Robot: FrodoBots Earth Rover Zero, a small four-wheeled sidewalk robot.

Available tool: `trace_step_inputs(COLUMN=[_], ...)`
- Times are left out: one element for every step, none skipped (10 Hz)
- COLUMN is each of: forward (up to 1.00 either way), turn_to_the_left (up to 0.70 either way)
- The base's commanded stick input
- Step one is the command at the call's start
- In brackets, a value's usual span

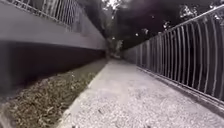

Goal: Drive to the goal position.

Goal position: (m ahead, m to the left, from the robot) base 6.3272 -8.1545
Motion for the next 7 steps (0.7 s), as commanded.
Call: trace_step_inputs(forward=[0.50, 0.50, 0.50, 0.50, 0.50, 0.50, 0.50], turn_to_the_left=[0.00, 0.00, 0.00, 0.00, 0.00, 0.00, 0.00])
